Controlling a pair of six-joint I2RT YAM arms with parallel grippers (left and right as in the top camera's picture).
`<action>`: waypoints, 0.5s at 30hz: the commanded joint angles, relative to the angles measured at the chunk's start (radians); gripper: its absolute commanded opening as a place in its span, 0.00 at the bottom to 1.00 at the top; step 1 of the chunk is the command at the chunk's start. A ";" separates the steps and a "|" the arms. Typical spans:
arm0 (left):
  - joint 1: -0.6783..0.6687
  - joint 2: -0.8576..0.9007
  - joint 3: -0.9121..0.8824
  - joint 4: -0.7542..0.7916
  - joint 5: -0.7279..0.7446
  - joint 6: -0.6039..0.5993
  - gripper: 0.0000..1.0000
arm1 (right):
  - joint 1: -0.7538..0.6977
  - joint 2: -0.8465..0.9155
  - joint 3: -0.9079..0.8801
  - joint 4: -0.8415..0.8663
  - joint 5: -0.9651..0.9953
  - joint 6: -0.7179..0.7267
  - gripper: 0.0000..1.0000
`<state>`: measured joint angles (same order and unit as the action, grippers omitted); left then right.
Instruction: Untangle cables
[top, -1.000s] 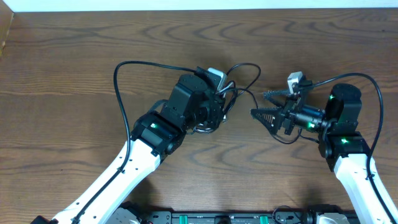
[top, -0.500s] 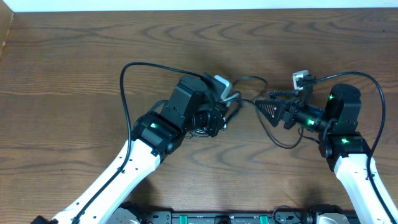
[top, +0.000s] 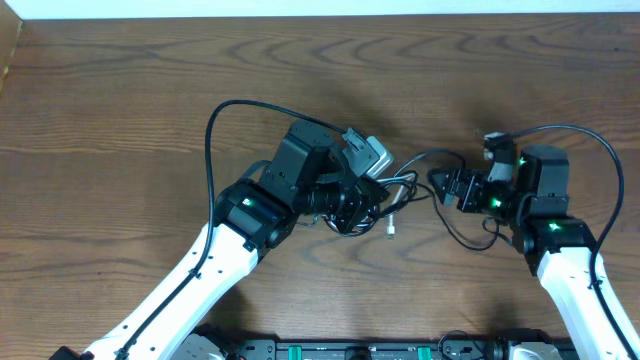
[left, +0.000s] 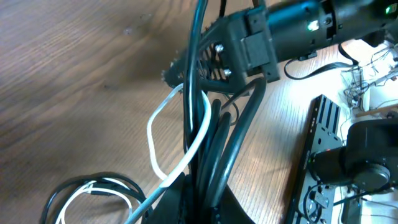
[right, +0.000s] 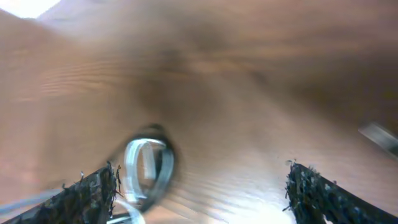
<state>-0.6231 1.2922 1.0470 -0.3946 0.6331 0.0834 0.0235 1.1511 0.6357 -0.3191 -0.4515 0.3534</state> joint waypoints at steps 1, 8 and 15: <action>0.003 -0.025 0.015 0.003 -0.026 0.025 0.08 | -0.005 -0.001 0.010 -0.047 0.277 0.034 0.85; 0.003 -0.025 0.015 -0.023 -0.234 -0.006 0.08 | -0.005 -0.001 0.010 -0.122 0.423 0.049 0.84; 0.003 -0.025 0.015 -0.023 -0.215 -0.005 0.08 | -0.005 -0.001 0.010 -0.016 0.183 0.008 0.99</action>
<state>-0.6228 1.2922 1.0470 -0.4194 0.4339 0.0792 0.0219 1.1511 0.6357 -0.3878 -0.1127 0.4091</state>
